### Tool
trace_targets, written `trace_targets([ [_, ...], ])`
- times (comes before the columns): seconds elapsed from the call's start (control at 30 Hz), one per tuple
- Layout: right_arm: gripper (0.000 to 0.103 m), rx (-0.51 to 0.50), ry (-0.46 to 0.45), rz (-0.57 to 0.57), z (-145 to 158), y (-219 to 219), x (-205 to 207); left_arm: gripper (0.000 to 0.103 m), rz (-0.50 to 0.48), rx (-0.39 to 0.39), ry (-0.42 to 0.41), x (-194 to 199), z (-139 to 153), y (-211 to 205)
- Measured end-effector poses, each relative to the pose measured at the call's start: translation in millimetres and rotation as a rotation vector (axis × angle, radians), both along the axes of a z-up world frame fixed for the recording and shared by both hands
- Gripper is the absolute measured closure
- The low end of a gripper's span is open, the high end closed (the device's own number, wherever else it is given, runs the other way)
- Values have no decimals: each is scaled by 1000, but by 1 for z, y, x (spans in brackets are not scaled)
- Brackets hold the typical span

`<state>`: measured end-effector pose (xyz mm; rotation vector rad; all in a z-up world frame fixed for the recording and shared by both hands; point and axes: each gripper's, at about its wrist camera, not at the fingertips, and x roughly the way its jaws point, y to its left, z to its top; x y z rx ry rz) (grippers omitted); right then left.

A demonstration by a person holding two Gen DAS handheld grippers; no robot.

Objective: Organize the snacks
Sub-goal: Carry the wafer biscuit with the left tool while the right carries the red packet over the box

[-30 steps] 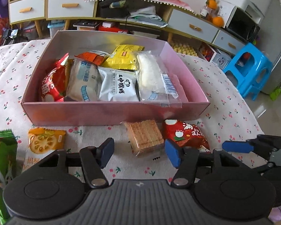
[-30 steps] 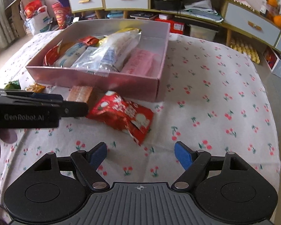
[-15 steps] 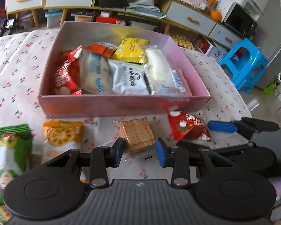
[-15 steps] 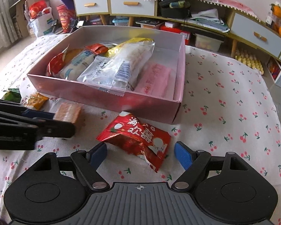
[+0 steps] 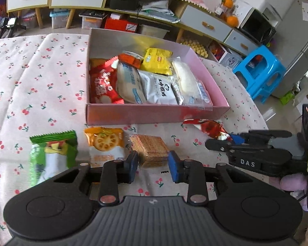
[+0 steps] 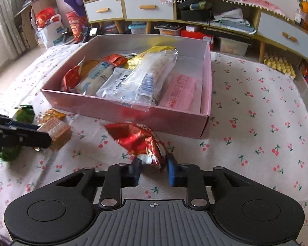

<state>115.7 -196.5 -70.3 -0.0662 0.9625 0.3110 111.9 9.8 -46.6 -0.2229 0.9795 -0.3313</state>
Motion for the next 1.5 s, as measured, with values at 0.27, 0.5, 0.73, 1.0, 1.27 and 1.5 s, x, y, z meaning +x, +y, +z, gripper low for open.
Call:
trace_targets([
  [0.27, 103, 50, 8, 23, 13, -4, -13, 74, 30, -39, -28, 3, 13, 13],
  [0.5, 46, 53, -18, 54, 23, -2, -18, 74, 51, -67, -28, 7, 19, 21],
  [0.73, 34, -54, -47, 105, 7, 31, -7, 74, 63, -77, -25, 9, 18, 25],
  [1.0, 40, -40, 9, -9, -4, 58, 11, 74, 75, -88, -23, 13, 20, 33],
  [1.27, 67, 45, 32, -81, 9, 34, 11, 74, 90, -108, -47, 16, 29, 45],
  [1.5, 67, 134, 67, -103, 32, 14, -4, 74, 107, -132, -69, 21, 37, 51],
])
